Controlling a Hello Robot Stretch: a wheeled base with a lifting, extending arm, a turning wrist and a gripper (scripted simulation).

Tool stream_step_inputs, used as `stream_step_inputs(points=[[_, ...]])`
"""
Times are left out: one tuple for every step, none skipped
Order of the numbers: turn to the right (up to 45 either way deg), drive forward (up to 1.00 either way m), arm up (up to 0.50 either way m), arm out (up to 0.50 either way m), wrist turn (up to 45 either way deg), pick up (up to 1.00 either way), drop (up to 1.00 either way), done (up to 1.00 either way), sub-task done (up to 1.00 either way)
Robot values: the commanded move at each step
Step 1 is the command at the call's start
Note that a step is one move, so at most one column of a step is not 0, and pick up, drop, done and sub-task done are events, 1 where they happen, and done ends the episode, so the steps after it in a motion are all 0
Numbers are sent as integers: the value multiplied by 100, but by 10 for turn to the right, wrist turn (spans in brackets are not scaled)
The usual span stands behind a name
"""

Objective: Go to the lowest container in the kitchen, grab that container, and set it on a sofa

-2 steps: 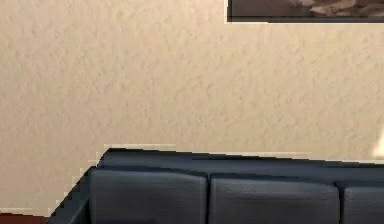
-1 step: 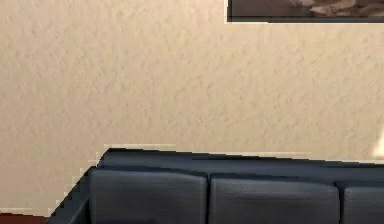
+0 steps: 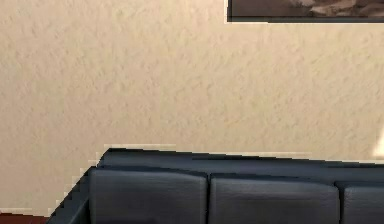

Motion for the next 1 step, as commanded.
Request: stream_step_inputs(points=[[0, 0, 0, 0, 0, 0, 100, 0, 0]])
